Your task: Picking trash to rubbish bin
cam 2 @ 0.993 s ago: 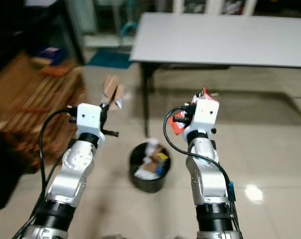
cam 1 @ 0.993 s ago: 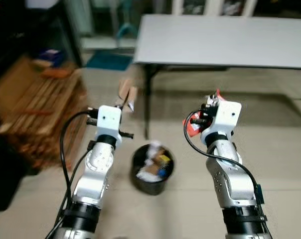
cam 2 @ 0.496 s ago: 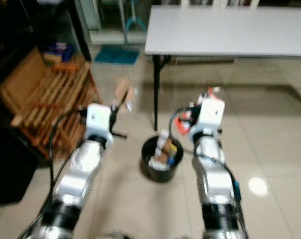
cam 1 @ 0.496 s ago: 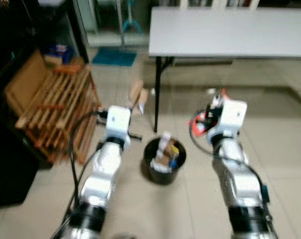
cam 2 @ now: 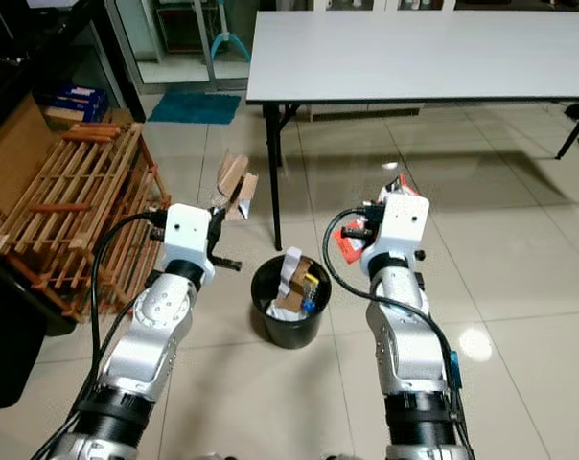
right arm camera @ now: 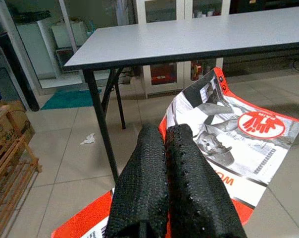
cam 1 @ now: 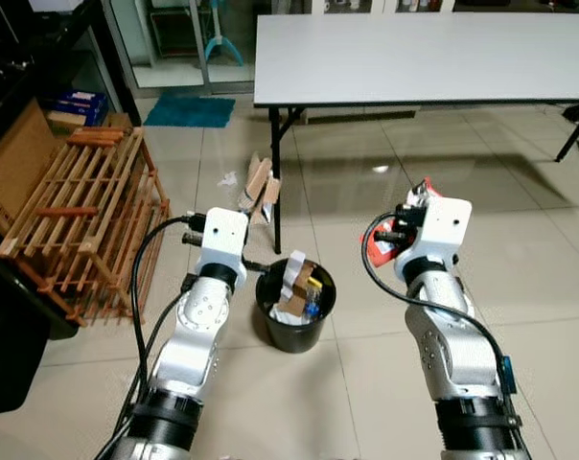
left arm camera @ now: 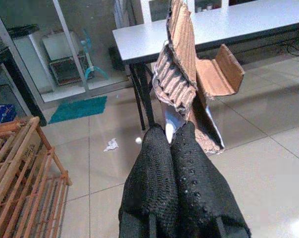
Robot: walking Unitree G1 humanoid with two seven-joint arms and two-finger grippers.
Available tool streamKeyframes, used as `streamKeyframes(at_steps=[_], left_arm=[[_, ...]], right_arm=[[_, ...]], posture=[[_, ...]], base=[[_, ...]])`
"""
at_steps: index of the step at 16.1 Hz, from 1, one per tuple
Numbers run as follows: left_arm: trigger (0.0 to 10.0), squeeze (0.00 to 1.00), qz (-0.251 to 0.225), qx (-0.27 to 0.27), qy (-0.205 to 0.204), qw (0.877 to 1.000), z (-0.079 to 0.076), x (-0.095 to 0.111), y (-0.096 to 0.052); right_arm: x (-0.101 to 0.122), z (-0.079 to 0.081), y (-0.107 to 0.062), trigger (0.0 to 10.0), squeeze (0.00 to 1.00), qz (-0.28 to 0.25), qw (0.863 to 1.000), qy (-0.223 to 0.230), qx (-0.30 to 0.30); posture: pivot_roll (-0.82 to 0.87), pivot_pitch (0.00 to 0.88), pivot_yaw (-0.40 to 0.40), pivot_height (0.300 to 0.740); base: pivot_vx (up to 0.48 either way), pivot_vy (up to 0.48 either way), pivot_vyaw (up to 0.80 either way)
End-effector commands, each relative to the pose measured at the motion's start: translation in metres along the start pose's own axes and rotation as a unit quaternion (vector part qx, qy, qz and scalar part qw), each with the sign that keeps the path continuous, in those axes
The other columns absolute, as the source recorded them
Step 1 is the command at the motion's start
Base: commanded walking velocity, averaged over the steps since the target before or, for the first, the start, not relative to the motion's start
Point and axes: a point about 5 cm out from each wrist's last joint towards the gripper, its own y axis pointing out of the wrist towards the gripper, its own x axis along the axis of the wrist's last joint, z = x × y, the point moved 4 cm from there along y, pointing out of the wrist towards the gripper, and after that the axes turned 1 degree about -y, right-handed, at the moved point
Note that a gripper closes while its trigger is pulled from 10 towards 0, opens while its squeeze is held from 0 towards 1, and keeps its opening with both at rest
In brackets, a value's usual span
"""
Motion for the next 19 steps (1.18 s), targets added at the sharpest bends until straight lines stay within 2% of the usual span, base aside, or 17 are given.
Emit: streamKeyframes(at_steps=[1, 4, 12, 15, 19], left_arm=[[10.0, 0.0, 0.006, -0.001, 0.005, 1.0, 0.0008, -0.0012, 0.0013], [10.0, 0.0, 0.009, 0.0, 0.006, 1.0, 0.0011, -0.0016, 0.0013], [10.0, 0.0, 0.019, -0.003, 0.01, 1.0, 0.0009, -0.0058, 0.0004], [10.0, 0.0, 0.021, -0.006, 0.011, 1.0, 0.0002, -0.0063, 0.001], [10.0, 0.0, 0.023, -0.011, 0.012, 1.0, -0.0008, -0.0068, 0.0003]], right_arm=[[-0.0032, 0.0023, 0.0007, 10.0, 0.0, 0.012, 1.0, -0.001, 0.005], [-0.0065, 0.0065, -0.0003, 10.0, 0.0, 0.018, 1.0, -0.009, 0.013], [-0.0063, 0.0049, 0.0016, 10.0, 0.0, 0.019, 1.0, -0.013, 0.004], [-0.0076, 0.0044, 0.0019, 10.0, 0.0, 0.022, 1.0, -0.015, 0.0], [-0.0083, 0.0056, 0.0024, 10.0, 0.0, 0.023, 1.0, -0.016, 0.001]], posture=[[-0.04, 0.057, 0.014, 0.74], [-0.04, 0.058, 0.015, 0.71], [-0.04, 0.061, 0.015, 0.71], [-0.03, 0.062, 0.017, 0.68], [-0.03, 0.06, 0.019, 0.68]], base=[[0.33, 0.0, 0.0], [0.366, 0.0, 0.0], [0.39, 0.0, 0.0], [0.394, 0.0, 0.0], [0.393, 0.0, 0.0]])
